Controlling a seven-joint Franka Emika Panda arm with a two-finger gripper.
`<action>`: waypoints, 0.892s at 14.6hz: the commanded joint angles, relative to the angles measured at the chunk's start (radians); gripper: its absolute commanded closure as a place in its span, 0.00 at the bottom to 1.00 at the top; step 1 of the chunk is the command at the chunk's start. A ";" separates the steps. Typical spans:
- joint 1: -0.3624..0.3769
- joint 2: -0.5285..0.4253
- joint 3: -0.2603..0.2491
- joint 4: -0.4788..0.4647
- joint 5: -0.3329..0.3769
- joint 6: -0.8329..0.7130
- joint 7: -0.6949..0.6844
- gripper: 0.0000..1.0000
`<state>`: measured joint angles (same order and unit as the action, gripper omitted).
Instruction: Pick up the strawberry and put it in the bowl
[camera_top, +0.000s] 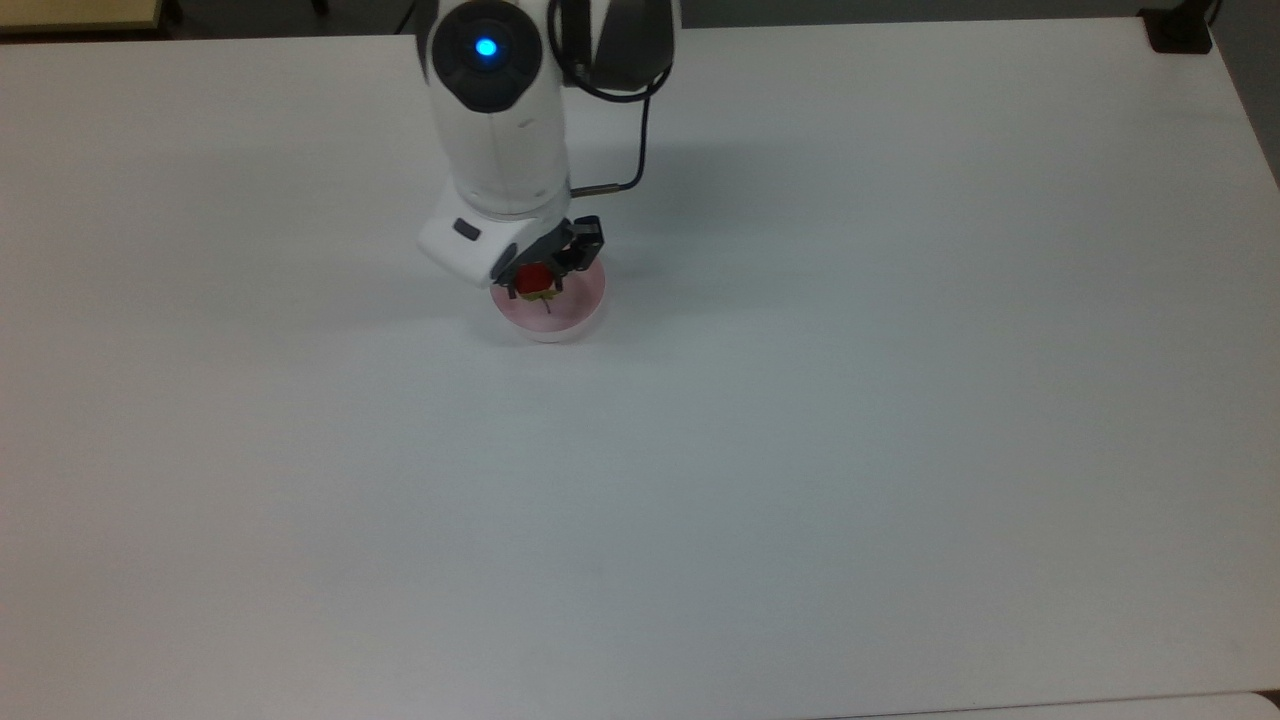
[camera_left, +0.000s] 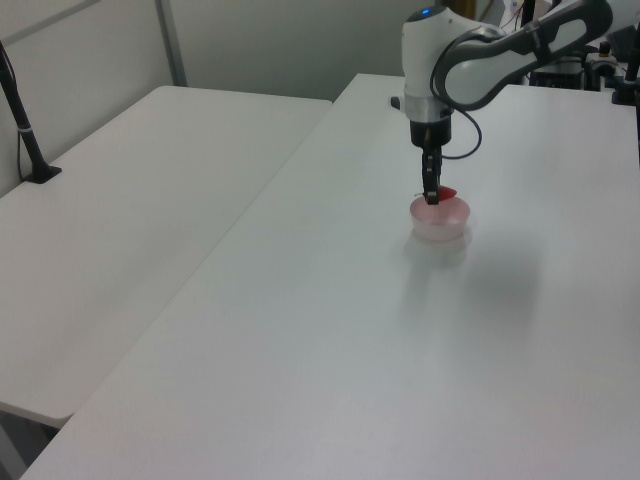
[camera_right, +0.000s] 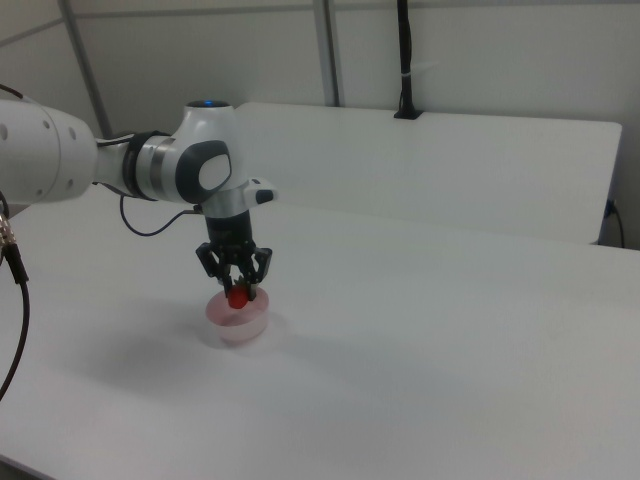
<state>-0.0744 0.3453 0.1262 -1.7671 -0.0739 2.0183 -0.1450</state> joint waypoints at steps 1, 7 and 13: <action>0.027 -0.049 0.003 -0.083 -0.023 0.019 0.039 0.63; 0.028 -0.043 0.003 -0.109 -0.043 0.057 0.045 0.34; 0.018 -0.094 -0.002 -0.036 -0.030 -0.094 0.051 0.00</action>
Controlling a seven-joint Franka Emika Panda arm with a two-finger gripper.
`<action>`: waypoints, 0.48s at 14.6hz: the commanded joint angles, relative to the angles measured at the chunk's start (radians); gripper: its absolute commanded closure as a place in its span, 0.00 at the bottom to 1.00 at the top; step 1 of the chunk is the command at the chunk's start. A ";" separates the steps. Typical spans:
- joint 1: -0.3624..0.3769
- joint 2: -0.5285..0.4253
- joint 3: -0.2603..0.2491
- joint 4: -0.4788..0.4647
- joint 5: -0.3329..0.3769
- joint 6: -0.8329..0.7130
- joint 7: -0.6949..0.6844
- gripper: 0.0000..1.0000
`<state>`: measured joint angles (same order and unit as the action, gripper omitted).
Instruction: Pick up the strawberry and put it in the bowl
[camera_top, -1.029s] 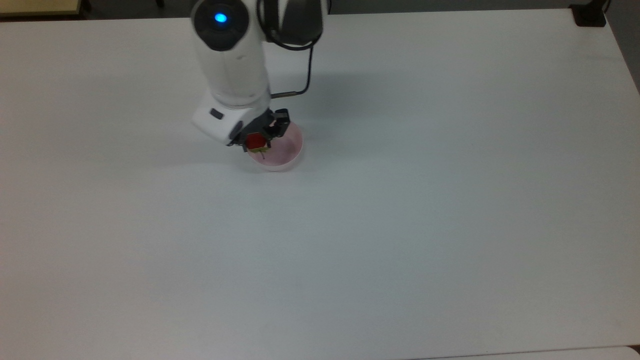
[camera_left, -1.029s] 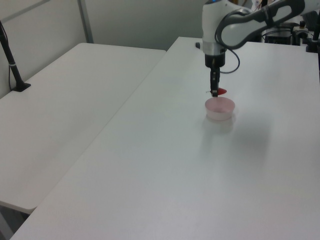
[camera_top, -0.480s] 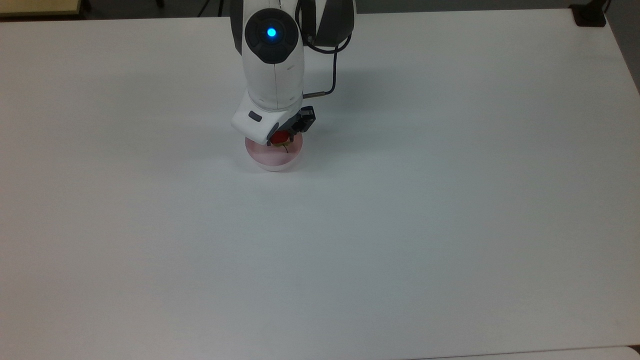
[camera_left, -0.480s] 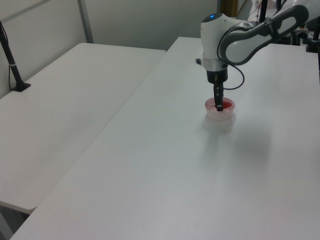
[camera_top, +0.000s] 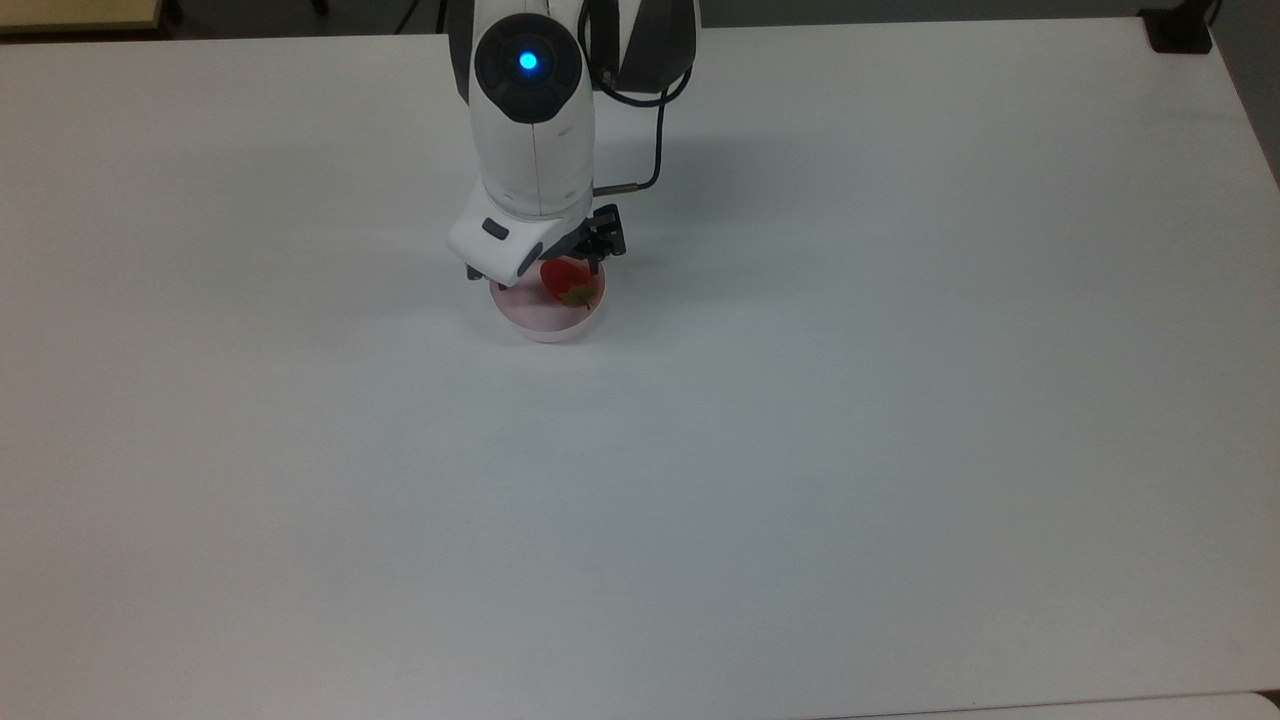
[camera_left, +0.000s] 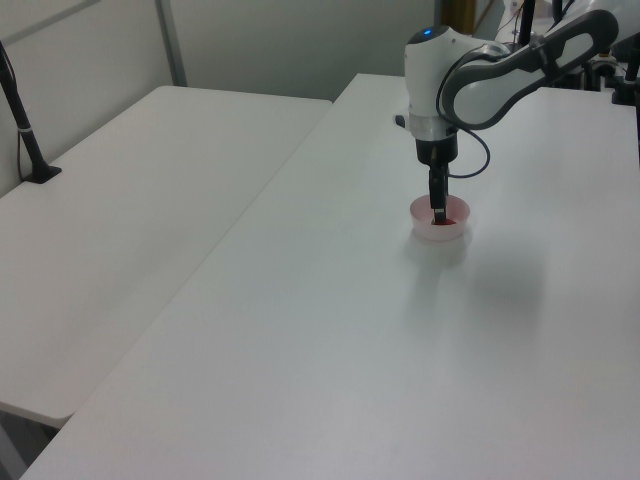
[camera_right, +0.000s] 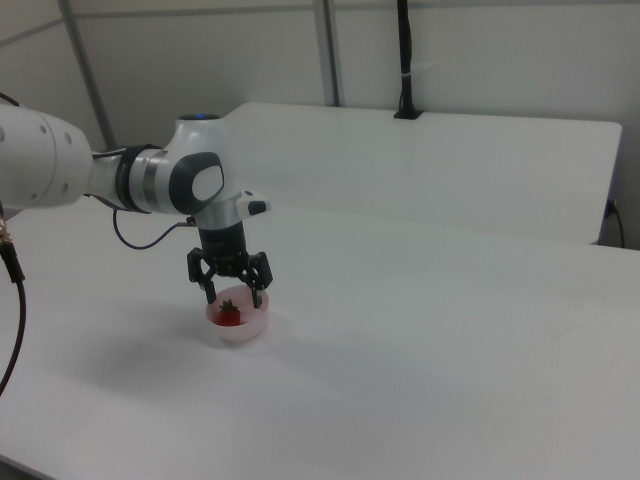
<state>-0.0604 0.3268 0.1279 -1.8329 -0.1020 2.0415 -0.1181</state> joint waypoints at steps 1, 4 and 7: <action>0.005 -0.100 -0.004 0.078 -0.001 -0.191 0.034 0.00; 0.011 -0.144 -0.005 0.151 -0.002 -0.288 0.109 0.00; 0.022 -0.192 -0.002 0.219 -0.001 -0.363 0.168 0.00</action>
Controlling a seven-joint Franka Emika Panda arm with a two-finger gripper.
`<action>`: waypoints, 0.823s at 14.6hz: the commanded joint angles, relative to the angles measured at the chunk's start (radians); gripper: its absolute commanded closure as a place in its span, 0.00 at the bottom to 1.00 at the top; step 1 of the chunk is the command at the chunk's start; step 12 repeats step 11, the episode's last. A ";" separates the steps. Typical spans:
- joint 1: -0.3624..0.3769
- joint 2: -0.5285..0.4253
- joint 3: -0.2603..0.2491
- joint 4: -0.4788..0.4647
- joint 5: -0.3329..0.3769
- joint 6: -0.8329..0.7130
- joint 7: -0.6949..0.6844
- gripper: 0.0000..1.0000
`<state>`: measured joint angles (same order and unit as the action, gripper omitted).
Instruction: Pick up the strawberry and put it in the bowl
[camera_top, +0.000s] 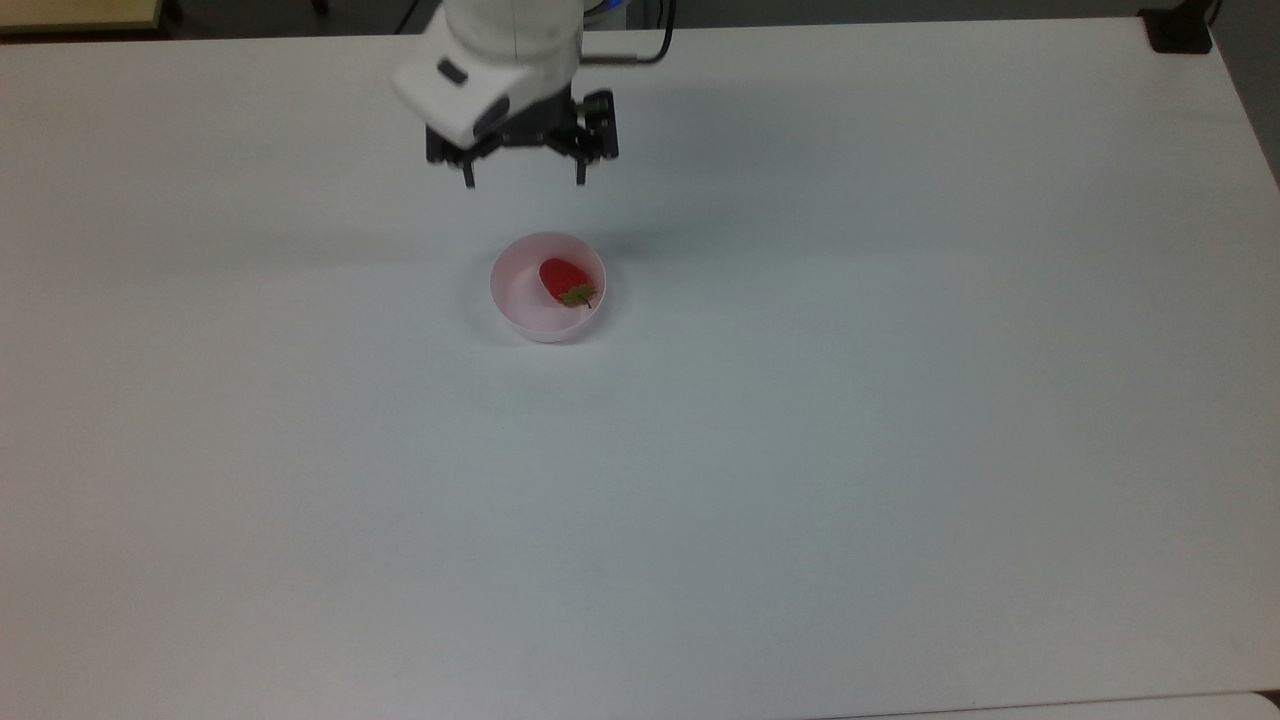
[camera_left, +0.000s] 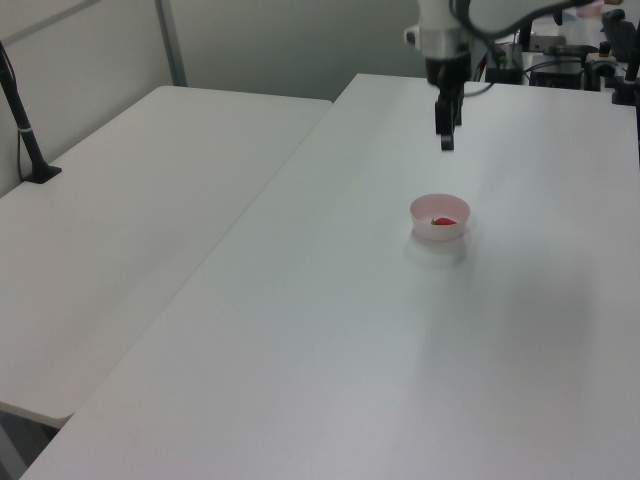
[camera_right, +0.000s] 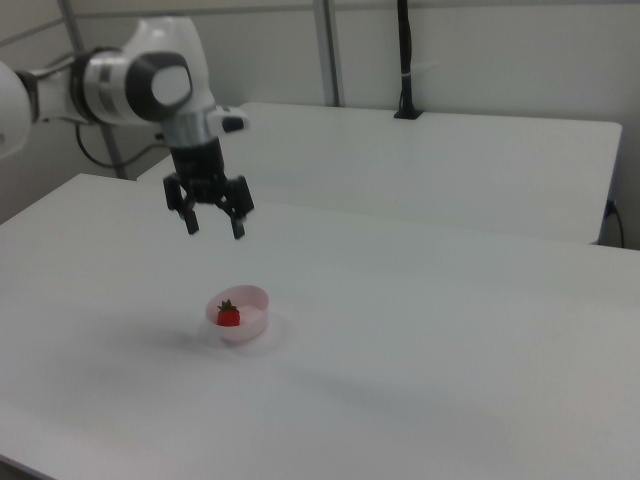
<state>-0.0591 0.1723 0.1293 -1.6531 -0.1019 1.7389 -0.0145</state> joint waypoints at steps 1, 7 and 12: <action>0.031 -0.053 -0.005 0.067 -0.001 -0.079 0.114 0.00; 0.044 -0.076 -0.017 0.087 0.001 -0.094 0.223 0.00; 0.039 -0.076 -0.019 0.087 0.001 -0.094 0.214 0.00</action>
